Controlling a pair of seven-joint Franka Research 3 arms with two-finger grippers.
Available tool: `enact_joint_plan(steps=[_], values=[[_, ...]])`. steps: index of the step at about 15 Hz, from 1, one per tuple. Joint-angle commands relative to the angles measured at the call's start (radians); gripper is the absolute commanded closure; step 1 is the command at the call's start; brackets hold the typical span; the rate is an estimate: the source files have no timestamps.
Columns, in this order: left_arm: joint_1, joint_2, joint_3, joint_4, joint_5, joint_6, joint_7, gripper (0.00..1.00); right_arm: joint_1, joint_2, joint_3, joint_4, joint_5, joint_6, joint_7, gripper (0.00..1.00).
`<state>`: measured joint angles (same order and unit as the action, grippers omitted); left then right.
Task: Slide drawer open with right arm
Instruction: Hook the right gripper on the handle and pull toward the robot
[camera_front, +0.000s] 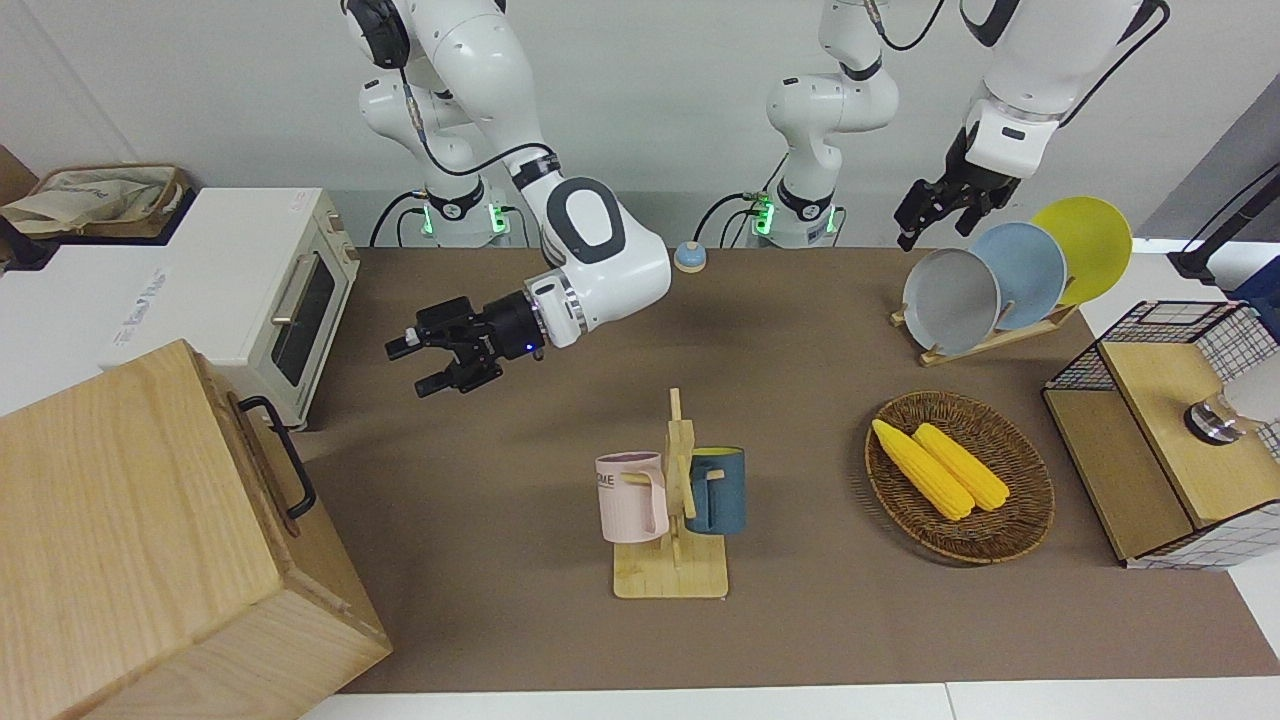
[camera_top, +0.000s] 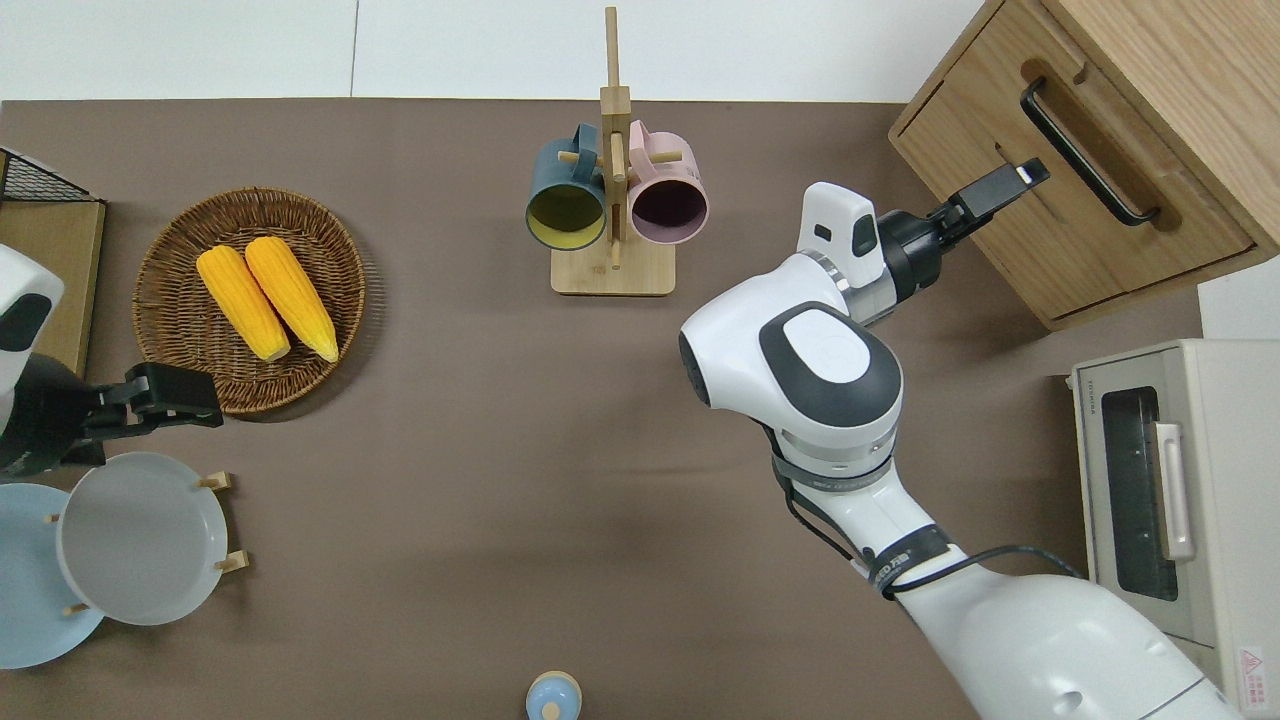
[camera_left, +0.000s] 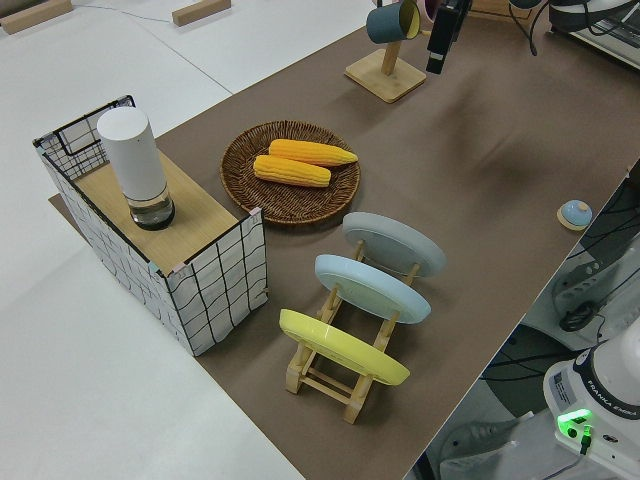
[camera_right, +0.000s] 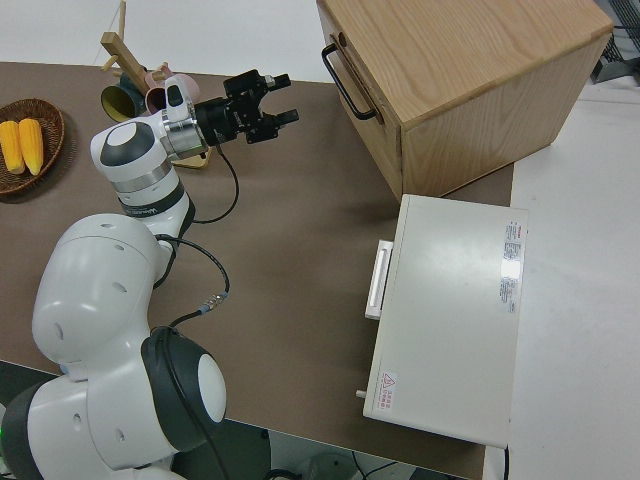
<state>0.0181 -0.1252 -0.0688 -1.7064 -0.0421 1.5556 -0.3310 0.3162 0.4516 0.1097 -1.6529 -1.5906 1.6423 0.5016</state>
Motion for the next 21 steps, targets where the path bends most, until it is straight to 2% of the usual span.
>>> enact_joint_plan(steps=[1,5,9,13,17,19,21], values=[[-0.001,-0.008,0.004,0.004,-0.001,-0.015,0.009,0.01,-0.032,0.006,-0.019,-0.01,-0.077,0.069,0.026,0.044],[-0.001,-0.008,0.004,0.004,-0.001,-0.017,0.009,0.01,-0.034,0.012,-0.085,-0.01,-0.129,0.16,0.028,0.048],[-0.001,-0.008,0.004,0.004,-0.001,-0.015,0.009,0.01,-0.046,0.013,-0.1,-0.01,-0.155,0.201,0.029,0.084],[-0.001,-0.008,0.004,0.004,-0.001,-0.015,0.009,0.01,-0.046,0.013,-0.113,-0.01,-0.16,0.223,0.041,0.332],[-0.001,-0.008,0.004,0.004,-0.001,-0.017,0.009,0.01,-0.048,0.015,-0.131,-0.01,-0.175,0.247,0.06,0.421],[-0.001,-0.008,0.004,0.004,-0.001,-0.015,0.009,0.01,-0.048,0.015,-0.133,-0.012,-0.175,0.246,0.064,0.596],[-0.001,-0.008,0.004,0.004,-0.001,-0.017,0.009,0.01,-0.046,0.013,-0.133,-0.013,-0.175,0.241,0.066,0.849]])
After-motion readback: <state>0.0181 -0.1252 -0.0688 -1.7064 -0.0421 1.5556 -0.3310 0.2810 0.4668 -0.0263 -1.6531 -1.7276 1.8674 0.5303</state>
